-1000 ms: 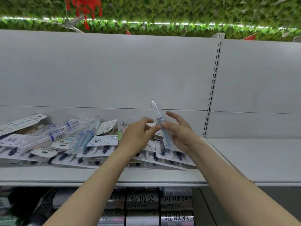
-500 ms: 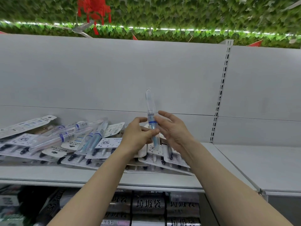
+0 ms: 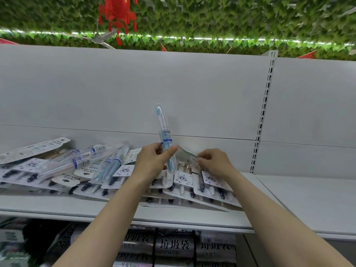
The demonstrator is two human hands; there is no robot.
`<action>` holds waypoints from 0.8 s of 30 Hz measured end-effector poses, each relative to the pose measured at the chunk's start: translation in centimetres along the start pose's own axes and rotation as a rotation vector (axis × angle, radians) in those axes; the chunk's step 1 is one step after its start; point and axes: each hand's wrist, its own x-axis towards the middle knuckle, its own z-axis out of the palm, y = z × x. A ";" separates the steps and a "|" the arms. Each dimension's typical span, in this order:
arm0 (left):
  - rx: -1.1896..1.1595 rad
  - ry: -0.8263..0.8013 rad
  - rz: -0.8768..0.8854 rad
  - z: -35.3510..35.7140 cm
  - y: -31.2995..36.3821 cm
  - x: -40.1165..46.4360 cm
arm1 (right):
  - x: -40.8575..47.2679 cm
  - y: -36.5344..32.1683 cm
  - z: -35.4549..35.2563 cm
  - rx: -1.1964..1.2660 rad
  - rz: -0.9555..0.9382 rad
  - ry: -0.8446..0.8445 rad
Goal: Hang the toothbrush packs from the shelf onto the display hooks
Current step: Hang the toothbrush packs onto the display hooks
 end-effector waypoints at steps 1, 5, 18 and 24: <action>0.005 0.001 0.007 0.1 0.1 -0.1 | 0.0 -0.1 -0.4 0.015 -0.017 0.084; 0.013 0.026 0.022 0.7 0.6 -0.8 | -0.9 -1.4 -2.6 0.379 -0.025 0.360; -0.094 0.006 -0.021 1.6 0.5 -6.0 | -7.6 -5.2 -1.1 1.101 0.053 0.135; -0.124 0.104 -0.054 -3.3 0.3 -9.3 | -10.4 -9.1 3.6 1.187 0.071 0.033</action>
